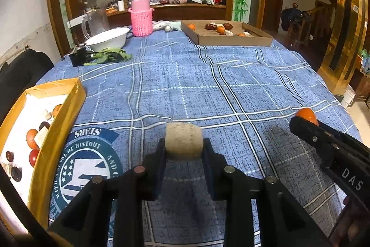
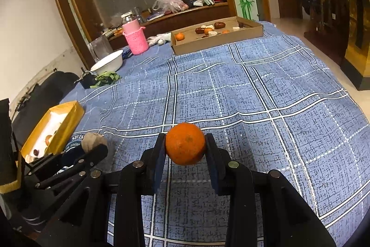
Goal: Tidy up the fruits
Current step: 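Carry the orange and beige cylinder toward the white tray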
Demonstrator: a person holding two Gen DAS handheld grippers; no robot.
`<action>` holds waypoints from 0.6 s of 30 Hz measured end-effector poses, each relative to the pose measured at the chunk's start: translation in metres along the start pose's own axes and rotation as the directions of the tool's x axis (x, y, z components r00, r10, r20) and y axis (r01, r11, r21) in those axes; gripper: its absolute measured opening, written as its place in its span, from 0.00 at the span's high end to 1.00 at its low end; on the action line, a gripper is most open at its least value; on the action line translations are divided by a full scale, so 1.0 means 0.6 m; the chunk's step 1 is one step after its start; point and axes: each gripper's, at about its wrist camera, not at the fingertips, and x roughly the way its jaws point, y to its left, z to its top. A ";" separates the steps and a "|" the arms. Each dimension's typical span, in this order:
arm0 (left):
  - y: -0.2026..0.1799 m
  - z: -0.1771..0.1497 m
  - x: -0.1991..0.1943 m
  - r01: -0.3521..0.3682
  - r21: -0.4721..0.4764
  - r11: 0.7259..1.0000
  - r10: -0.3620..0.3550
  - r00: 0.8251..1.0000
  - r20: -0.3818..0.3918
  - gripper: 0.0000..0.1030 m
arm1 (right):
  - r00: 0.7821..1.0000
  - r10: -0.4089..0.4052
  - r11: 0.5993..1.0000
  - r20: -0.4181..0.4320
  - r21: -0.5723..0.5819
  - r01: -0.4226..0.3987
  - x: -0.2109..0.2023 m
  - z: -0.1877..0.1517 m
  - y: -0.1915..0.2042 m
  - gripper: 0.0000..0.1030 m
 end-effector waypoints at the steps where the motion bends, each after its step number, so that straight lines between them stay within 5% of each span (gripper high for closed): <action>1: 0.000 0.001 0.000 -0.002 0.002 1.000 0.002 1.000 0.003 0.69 | 1.000 -0.003 1.000 0.005 -0.002 0.003 -0.001 0.000 0.000 0.69; 18: 0.007 -0.005 -0.018 -0.031 -0.025 0.999 0.033 0.998 0.062 0.69 | 0.999 -0.029 0.998 0.037 -0.047 0.031 -0.009 -0.002 0.012 0.69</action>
